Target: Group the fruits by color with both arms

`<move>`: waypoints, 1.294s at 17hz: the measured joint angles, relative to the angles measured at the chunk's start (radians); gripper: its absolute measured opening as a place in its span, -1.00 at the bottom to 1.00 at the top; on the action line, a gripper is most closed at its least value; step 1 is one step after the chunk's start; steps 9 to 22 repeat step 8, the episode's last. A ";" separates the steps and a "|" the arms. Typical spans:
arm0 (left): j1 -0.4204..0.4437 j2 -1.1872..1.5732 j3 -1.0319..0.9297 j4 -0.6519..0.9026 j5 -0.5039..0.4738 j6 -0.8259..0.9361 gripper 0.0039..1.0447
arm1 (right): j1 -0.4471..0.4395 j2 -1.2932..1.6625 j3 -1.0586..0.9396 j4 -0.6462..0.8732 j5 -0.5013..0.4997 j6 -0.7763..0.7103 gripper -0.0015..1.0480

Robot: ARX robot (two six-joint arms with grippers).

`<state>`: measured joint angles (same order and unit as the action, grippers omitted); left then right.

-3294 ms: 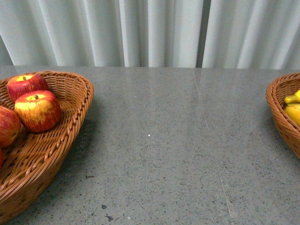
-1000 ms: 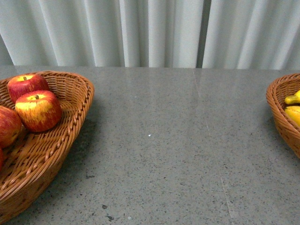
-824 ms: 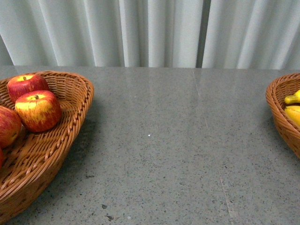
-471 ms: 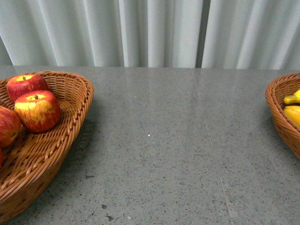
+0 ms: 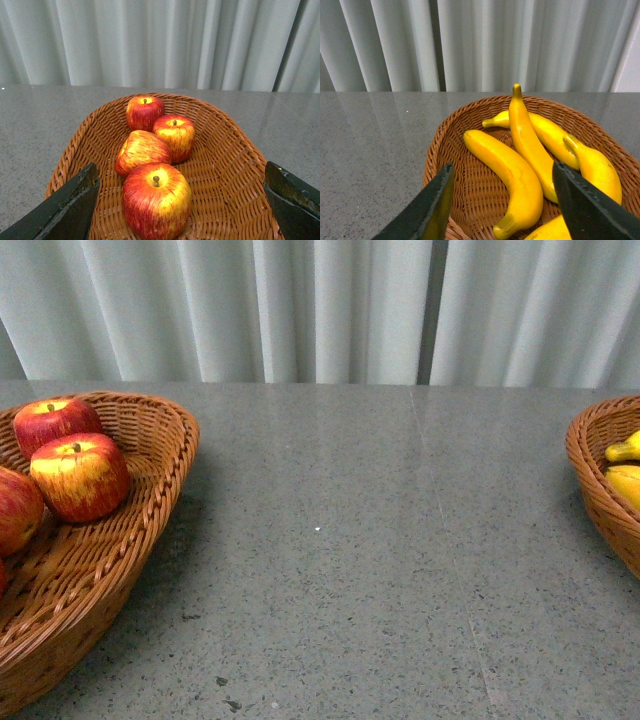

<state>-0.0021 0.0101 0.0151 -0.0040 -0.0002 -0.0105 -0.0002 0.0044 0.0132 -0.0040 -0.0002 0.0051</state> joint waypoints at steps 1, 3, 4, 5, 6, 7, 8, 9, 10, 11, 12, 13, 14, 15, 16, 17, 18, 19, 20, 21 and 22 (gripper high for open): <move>0.000 0.000 0.000 0.000 0.000 0.000 0.88 | 0.000 0.000 0.000 0.000 0.000 0.000 0.64; 0.000 0.000 0.000 0.000 0.000 0.000 0.88 | 0.000 0.000 0.000 0.000 0.000 0.000 0.87; 0.000 0.000 0.000 0.000 0.000 0.000 0.88 | 0.000 0.000 0.000 0.000 0.000 0.000 0.87; 0.000 0.000 0.000 0.000 0.000 0.000 0.88 | 0.000 0.000 0.000 0.000 0.000 0.000 0.87; 0.000 0.000 0.000 0.000 0.000 0.000 0.88 | 0.000 0.000 0.000 0.000 0.000 0.000 0.87; 0.000 0.000 0.000 0.000 0.000 0.000 0.88 | 0.000 0.000 0.000 0.000 0.000 0.000 0.87; 0.000 0.000 0.000 0.000 0.000 0.000 0.88 | 0.000 0.000 0.000 0.000 0.000 0.000 0.87; 0.000 0.000 0.000 0.000 0.000 0.000 0.88 | 0.000 0.000 0.000 0.000 0.000 0.000 0.87; 0.000 0.000 0.000 0.000 0.000 0.000 0.88 | 0.000 0.000 0.000 0.000 0.000 0.000 0.87; 0.000 0.000 0.000 0.000 0.000 0.000 0.88 | 0.000 0.000 0.000 0.000 0.000 0.000 0.87; 0.000 0.000 0.000 0.000 0.000 0.000 0.88 | 0.000 0.000 0.000 0.000 0.000 0.000 0.87; 0.000 0.000 0.000 0.000 0.000 0.000 0.88 | 0.000 0.000 0.000 0.000 0.000 0.000 0.87; 0.000 0.000 0.000 0.000 0.000 0.000 0.88 | 0.000 0.000 0.000 0.000 0.000 0.000 0.87; 0.000 0.000 0.000 0.000 0.000 0.000 0.88 | 0.000 0.000 0.000 0.000 0.000 0.000 0.87; 0.000 0.000 0.000 0.000 0.000 0.000 0.88 | 0.000 0.000 0.000 0.000 0.000 0.000 0.87; 0.000 0.000 0.000 0.000 0.000 0.000 0.88 | 0.000 0.000 0.000 0.000 0.000 0.000 0.87; 0.000 0.000 0.000 0.000 0.000 0.000 0.88 | 0.000 0.000 0.000 0.000 0.000 0.000 0.87; 0.000 0.000 0.000 0.000 0.000 0.000 0.88 | 0.000 0.000 0.000 0.000 0.000 0.000 0.87; 0.000 0.000 0.000 0.000 0.000 0.000 0.88 | 0.000 0.000 0.000 0.000 0.000 0.000 0.87; 0.000 0.000 0.000 0.000 0.000 0.000 0.88 | 0.000 0.000 0.000 0.000 0.000 0.000 0.87; 0.000 0.000 0.000 0.000 0.000 0.000 0.88 | 0.000 0.000 0.000 0.000 0.000 0.000 0.87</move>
